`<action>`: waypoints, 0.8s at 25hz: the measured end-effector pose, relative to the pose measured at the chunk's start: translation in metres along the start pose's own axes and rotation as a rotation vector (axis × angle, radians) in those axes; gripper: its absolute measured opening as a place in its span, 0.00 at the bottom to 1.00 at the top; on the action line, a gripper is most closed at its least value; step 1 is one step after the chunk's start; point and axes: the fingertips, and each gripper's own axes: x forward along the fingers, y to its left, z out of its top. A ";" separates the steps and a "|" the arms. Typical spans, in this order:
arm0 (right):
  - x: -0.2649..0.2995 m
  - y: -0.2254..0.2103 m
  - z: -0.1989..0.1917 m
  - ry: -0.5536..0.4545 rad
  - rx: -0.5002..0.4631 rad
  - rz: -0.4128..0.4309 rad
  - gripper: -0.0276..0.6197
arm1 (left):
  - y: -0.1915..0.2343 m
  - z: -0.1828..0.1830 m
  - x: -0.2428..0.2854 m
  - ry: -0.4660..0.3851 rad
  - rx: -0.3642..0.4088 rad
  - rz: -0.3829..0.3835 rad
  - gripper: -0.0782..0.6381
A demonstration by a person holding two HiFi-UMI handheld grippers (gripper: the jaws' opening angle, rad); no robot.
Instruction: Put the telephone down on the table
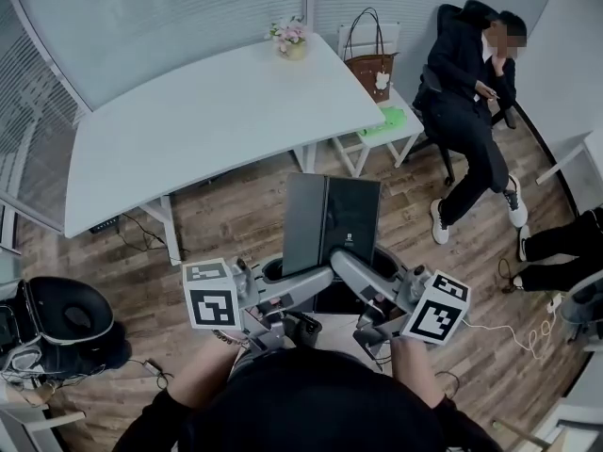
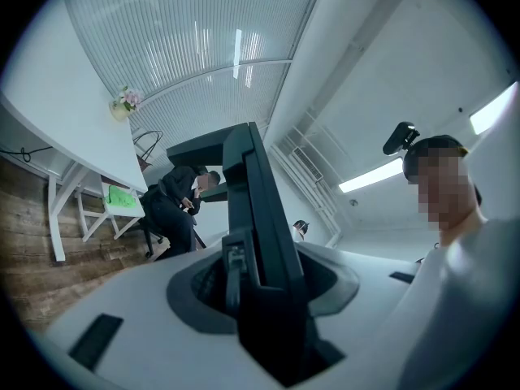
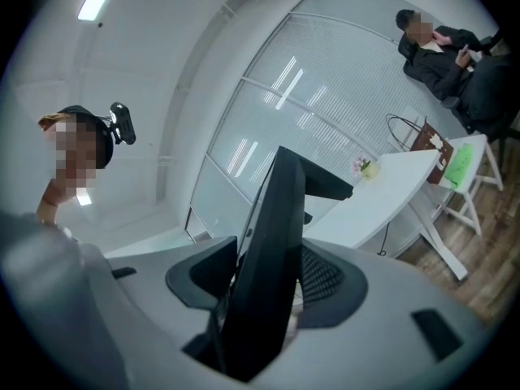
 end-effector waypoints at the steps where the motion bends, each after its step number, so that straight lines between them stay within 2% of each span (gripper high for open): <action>1: -0.001 0.000 0.000 -0.001 -0.002 0.000 0.37 | -0.001 -0.001 0.000 0.000 0.003 -0.002 0.39; 9: -0.014 -0.003 0.003 0.002 -0.006 0.000 0.37 | -0.003 -0.009 0.011 0.000 0.007 0.000 0.39; 20: -0.009 -0.009 0.013 -0.004 0.003 0.007 0.37 | 0.002 0.001 0.018 0.003 0.018 0.014 0.39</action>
